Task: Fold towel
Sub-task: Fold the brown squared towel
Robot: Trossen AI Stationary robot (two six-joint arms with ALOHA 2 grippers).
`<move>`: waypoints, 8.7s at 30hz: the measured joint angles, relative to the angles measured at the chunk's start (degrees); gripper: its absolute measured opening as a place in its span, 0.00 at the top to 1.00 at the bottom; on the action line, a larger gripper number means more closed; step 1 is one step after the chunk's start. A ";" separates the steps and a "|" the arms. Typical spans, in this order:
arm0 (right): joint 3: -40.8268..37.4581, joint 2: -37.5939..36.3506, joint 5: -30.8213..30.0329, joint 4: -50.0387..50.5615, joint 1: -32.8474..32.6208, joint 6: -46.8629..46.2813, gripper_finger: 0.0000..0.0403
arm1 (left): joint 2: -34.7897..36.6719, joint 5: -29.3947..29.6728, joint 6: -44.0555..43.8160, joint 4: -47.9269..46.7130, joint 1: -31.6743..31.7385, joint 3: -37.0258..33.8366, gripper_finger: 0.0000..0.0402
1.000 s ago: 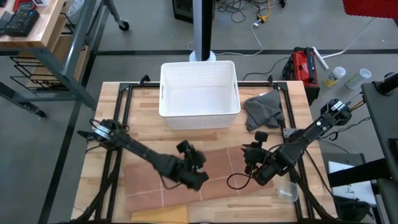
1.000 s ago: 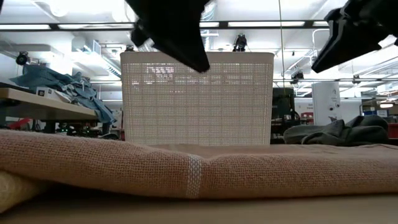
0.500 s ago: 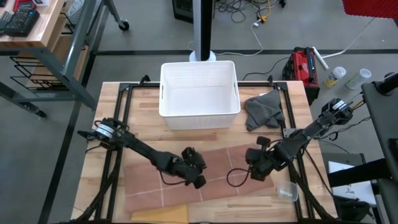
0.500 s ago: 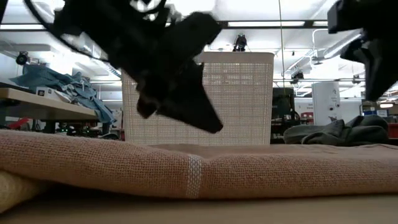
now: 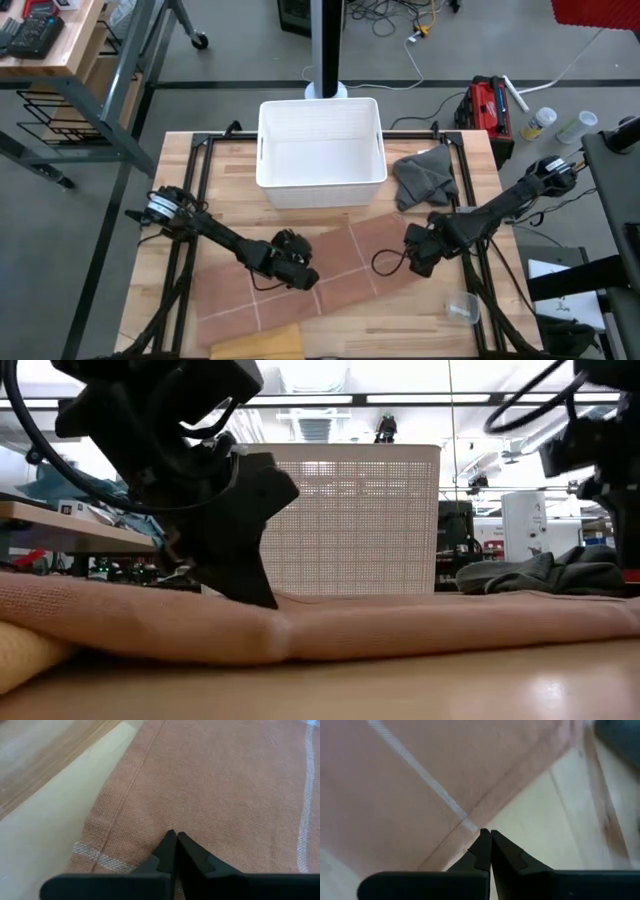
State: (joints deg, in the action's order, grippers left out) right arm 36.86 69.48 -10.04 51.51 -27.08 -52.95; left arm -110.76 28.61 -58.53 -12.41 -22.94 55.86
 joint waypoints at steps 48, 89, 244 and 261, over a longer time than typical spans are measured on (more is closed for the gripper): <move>-13.88 -13.55 -0.45 -14.00 6.10 -10.93 0.51 | -20.61 -10.86 25.76 0.05 8.05 30.99 1.00; -1.52 11.88 14.71 -36.59 14.54 13.17 0.97 | -19.55 -10.38 24.91 3.89 7.04 30.62 0.99; 96.66 77.01 7.17 -26.31 15.89 44.57 0.30 | 4.94 -1.20 -61.98 -45.00 -51.30 9.35 1.00; 95.03 77.29 -2.92 -14.79 16.58 48.15 0.49 | 5.03 -3.50 -61.98 -44.08 -51.31 9.29 1.00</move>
State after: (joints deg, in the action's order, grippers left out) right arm 131.89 146.77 -12.96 36.72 -10.50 -4.79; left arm -105.73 25.11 -120.51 -56.49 -74.25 65.15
